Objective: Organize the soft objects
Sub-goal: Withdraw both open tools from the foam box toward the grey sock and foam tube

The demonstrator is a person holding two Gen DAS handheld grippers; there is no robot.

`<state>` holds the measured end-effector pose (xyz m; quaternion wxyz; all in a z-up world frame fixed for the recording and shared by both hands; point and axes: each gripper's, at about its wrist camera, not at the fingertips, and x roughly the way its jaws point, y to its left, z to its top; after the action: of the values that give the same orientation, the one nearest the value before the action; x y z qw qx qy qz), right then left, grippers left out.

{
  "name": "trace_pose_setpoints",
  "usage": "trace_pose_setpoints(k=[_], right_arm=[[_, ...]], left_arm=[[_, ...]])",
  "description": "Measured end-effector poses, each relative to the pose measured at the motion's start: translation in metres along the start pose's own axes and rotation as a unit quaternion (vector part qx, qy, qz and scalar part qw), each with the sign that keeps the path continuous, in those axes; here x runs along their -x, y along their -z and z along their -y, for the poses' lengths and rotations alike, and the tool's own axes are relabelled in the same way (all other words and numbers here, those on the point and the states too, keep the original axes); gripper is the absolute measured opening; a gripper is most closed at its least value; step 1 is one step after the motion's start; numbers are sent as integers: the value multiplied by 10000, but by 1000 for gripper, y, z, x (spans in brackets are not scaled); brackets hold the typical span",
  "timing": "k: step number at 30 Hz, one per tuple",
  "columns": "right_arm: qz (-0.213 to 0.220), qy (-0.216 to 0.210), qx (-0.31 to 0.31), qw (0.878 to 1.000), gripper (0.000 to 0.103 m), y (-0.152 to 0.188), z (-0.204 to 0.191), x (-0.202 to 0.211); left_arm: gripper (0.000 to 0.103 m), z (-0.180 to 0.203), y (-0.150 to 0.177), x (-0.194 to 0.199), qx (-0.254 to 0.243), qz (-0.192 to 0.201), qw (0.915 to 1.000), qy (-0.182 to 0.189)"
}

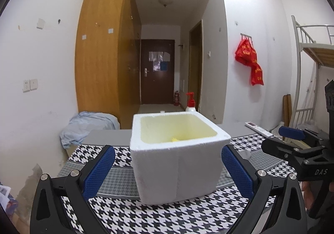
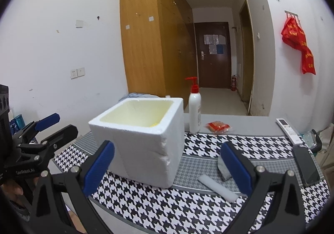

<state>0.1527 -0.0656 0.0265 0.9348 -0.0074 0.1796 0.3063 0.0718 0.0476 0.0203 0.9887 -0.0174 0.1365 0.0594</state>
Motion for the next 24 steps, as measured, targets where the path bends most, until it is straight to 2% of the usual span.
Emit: trace_pose_setpoints(k=[10, 24], right_arm=[[-136, 155, -59, 9998, 103, 12, 13, 2], [-140, 612, -282, 9976, 103, 19, 42, 19]], left_arm=[[102, 15, 12, -13, 1, -205, 9996, 168], [102, 49, 18, -37, -157, -491, 9965, 664]])
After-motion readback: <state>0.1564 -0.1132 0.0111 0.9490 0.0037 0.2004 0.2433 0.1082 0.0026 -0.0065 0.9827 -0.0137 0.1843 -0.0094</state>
